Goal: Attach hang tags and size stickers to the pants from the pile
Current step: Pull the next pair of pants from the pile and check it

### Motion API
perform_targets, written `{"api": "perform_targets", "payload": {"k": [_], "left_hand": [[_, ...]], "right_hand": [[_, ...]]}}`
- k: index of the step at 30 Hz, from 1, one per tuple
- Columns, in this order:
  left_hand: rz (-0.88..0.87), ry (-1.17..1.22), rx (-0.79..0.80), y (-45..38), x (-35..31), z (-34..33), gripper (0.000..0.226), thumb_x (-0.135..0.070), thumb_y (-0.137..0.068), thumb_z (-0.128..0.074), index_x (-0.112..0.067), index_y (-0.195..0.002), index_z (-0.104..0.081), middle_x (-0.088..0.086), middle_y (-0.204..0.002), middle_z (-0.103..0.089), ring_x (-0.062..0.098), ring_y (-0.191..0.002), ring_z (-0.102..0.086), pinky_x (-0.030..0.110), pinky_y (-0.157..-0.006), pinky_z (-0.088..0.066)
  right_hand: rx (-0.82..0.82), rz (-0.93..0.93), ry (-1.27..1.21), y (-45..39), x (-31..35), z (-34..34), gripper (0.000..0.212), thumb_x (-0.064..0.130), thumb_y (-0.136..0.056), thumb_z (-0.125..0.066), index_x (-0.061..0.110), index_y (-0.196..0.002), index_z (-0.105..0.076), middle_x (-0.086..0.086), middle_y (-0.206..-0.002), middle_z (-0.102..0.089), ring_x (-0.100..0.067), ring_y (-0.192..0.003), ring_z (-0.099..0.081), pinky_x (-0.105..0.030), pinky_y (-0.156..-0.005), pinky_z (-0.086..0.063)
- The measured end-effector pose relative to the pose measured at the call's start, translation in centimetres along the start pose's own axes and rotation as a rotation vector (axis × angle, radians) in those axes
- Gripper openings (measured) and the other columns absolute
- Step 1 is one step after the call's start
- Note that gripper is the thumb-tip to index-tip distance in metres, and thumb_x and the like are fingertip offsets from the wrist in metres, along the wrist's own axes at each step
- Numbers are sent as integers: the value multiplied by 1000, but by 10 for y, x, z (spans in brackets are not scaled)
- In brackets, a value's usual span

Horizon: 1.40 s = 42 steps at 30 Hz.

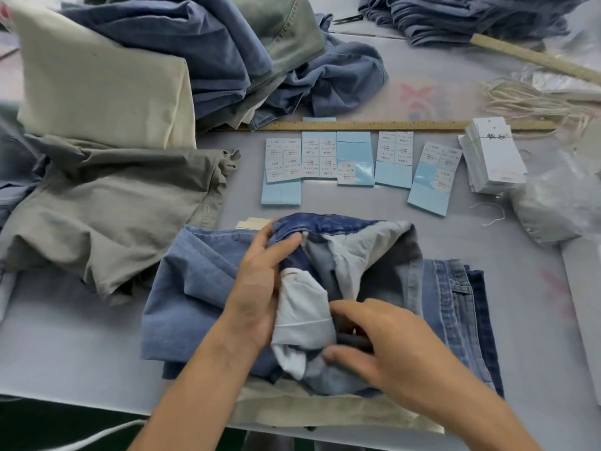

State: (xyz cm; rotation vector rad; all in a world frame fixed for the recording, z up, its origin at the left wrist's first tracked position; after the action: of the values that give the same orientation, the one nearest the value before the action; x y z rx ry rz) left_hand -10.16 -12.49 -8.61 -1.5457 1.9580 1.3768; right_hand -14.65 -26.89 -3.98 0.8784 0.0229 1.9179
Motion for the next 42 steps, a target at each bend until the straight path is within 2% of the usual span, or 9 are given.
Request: {"api": "perform_targets", "payload": {"k": [3, 6, 9, 13, 18, 26, 30, 35, 42], "left_hand": [[-197, -614, -71, 1, -18, 5, 75, -65, -78, -76, -27, -137, -48, 1, -130, -62, 8, -115, -63, 16, -86, -53], [-229, -1043, -106, 19, -24, 31, 74, -98, -63, -55, -46, -115, -60, -17, -96, -69, 0, -90, -66, 22, -78, -53], [-19, -973, 130, 30, 9, 35, 54, -86, -70, -63, -37, -93, -69, -11, -83, -74, 5, -76, -68, 35, -75, -55], [-35, -719, 131, 37, 12, 30, 38, -60, -82, -63, -27, -100, -68, -5, -85, -67, 10, -84, -61, 50, -85, -52], [39, -302, 162, 48, 23, 21, 46, -48, -85, -75, -18, -119, -69, 8, -112, -71, 16, -102, -65, 30, -89, -56], [24, 136, 237, 58, 17, 27, 81, 0, -75, -85, -31, -142, -55, 18, -145, -56, 32, -124, -63, 40, -88, -59], [-20, 56, 262, 61, 12, 34, 108, 8, -67, -85, -54, -145, -43, 9, -148, -56, 22, -122, -64, 35, -89, -57], [-105, -224, 191, 54, 8, 35, 87, -16, -84, -81, -64, -142, -38, 6, -137, -66, 18, -120, -66, 27, -89, -56], [-125, -353, 231, 52, 12, 26, 96, -32, -82, -86, -69, -145, -23, 8, -139, -65, 27, -124, -65, 32, -92, -56]], "right_hand": [[-197, -17, -165, -8, -7, 10, 16, 37, -93, -68, 33, -106, -61, 17, -92, -65, -5, -88, -60, -37, -77, -51], [-347, -57, -334, -6, -21, 20, 10, 32, -90, -71, 31, -97, -65, 17, -89, -68, -6, -86, -65, -37, -75, -54], [-356, -43, -413, -6, -14, 10, 9, 32, -90, -72, 30, -96, -66, 15, -89, -70, -9, -87, -67, -36, -76, -55], [-367, -59, -546, -1, -19, 9, 14, 28, -92, -72, 38, -100, -67, 16, -89, -69, -10, -85, -65, -17, -72, -48], [-92, -244, -212, -5, -45, 0, 29, 65, -80, -66, 39, -91, -60, 13, -77, -66, -7, -71, -60, -31, -67, -52], [-177, -170, -94, 1, -26, 8, 32, 59, -92, -45, 31, -88, -59, 17, -78, -63, -8, -77, -58, -31, -68, -50], [-89, -167, -109, 17, -29, -8, 16, 52, -93, -57, 41, -104, -58, 21, -95, -59, 0, -88, -55, -24, -76, -47], [-358, 102, -201, 24, 6, 11, 22, 42, -87, -69, 37, -107, -61, 21, -105, -57, -3, -90, -59, -17, -77, -48], [-293, -39, -437, -13, -12, 5, 49, 22, -87, -75, 47, -115, -44, 19, -86, -68, -11, -50, -55, -25, -50, -41]]}}
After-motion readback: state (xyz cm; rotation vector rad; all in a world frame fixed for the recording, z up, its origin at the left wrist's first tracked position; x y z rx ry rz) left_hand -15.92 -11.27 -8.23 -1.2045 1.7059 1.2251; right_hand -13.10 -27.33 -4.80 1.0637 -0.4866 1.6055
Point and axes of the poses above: each hand's wrist, its own y-axis away from the middle knuckle, its own z-axis out of the back of the hand, x = y × z, the point moved 10 cm from there along -y, towards the middle knuckle
